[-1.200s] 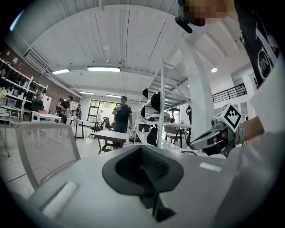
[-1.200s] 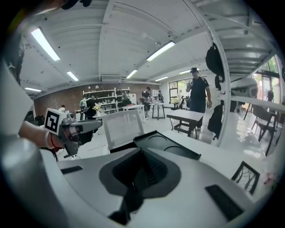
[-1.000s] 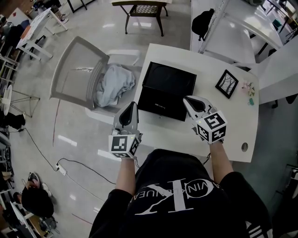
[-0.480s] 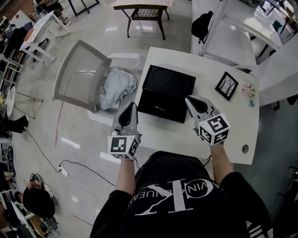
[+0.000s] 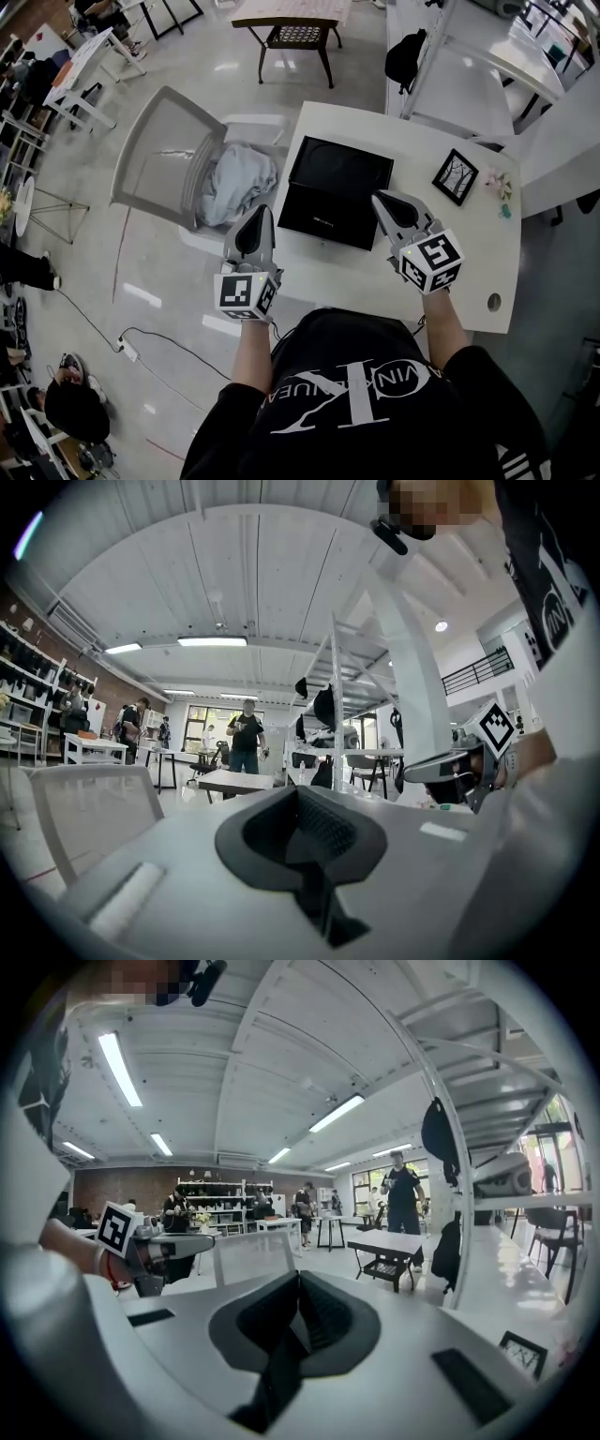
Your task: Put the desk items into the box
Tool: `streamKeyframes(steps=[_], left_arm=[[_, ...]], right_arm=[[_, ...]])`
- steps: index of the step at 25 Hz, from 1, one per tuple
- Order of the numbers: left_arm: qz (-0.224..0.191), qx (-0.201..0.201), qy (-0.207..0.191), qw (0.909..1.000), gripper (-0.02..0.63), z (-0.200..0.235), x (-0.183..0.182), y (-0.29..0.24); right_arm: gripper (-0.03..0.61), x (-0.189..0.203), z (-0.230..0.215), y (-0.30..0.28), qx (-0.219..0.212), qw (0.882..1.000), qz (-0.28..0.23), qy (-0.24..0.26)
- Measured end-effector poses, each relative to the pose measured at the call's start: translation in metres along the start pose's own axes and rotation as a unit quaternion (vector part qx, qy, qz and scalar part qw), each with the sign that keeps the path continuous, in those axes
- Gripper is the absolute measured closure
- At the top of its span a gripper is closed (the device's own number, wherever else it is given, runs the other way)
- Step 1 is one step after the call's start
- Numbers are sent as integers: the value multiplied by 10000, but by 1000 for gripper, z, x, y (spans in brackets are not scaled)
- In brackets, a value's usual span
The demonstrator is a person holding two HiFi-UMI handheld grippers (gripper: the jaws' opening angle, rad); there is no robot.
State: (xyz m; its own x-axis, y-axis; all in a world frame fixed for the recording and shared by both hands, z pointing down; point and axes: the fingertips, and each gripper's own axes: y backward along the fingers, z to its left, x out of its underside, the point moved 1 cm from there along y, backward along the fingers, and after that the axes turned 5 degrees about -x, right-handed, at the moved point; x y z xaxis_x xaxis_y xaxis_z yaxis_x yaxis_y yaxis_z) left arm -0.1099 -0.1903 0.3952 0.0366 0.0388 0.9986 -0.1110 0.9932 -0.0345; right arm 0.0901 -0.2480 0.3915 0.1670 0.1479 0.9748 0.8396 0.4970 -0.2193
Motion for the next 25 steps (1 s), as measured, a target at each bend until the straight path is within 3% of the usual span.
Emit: streamKeyframes(steps=[14,25], left_arm=[[-178,141,91,9997,603,-5,-8,-7],[-163,35,124,9998,604,6,-5,-5]], right_arm=[[565,-19,-3,9,222,9992,-201,275],[565,-23,-4,6,262,9987,-331,303]])
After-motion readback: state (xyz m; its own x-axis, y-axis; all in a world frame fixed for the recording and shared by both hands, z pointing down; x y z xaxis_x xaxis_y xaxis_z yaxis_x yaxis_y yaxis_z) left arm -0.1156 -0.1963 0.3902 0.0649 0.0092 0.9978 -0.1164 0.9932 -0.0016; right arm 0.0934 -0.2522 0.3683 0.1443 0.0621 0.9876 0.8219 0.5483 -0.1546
